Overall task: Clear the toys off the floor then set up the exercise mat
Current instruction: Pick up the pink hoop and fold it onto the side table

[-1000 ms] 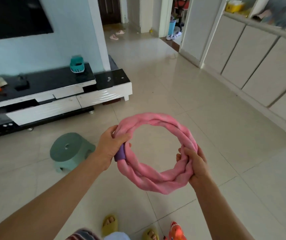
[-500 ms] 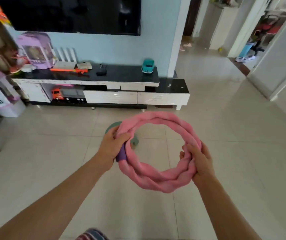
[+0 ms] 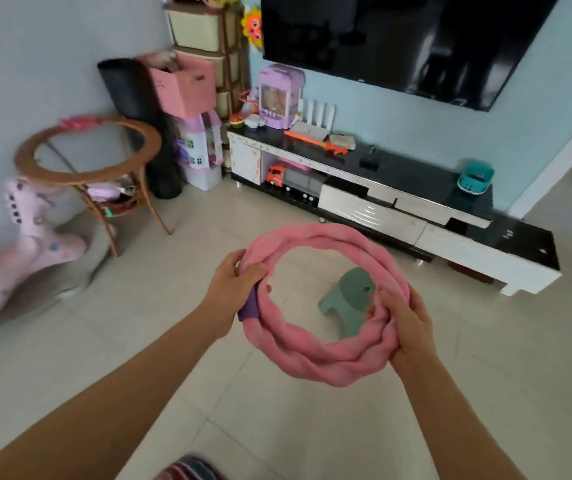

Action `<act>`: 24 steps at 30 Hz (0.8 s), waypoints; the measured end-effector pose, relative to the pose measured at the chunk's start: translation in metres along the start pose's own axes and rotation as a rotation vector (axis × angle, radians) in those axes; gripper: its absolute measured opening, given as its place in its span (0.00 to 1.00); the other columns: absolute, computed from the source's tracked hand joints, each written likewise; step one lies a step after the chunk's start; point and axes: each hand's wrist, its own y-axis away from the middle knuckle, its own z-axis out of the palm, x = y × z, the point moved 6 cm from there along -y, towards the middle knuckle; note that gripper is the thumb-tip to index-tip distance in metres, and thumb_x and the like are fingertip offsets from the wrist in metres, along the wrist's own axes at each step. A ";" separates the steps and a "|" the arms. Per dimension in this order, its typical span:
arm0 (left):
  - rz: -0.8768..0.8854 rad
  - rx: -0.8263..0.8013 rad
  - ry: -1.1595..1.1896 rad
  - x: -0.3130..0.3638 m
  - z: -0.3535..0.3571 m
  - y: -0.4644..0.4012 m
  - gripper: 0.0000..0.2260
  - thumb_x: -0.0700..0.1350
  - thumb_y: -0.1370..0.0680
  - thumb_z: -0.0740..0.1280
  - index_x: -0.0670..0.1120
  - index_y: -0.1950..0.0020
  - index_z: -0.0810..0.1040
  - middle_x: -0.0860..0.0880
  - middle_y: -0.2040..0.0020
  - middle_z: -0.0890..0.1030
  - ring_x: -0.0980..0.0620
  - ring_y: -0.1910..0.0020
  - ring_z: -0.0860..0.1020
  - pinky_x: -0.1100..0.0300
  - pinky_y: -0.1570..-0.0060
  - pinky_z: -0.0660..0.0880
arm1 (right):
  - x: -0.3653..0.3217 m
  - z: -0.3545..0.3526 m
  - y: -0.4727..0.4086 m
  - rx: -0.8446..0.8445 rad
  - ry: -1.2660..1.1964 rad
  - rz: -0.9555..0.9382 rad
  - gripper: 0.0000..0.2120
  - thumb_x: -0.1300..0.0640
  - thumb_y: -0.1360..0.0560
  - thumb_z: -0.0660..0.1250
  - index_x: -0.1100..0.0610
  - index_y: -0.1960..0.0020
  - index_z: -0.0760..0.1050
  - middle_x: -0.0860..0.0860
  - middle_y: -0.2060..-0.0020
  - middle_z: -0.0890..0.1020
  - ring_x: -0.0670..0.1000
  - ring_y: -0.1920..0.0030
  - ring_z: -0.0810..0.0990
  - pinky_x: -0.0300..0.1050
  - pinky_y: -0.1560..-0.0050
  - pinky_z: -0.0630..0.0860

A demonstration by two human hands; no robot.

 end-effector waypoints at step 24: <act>0.018 0.782 0.265 0.017 -0.275 -0.119 0.14 0.35 0.24 0.64 0.42 0.38 0.72 0.44 0.58 0.79 0.47 0.65 0.79 0.62 0.70 0.78 | 0.116 0.418 -0.109 -0.723 0.301 0.247 0.15 0.70 0.28 0.63 0.58 0.45 0.75 0.57 0.61 0.77 0.54 0.68 0.75 0.40 0.69 0.78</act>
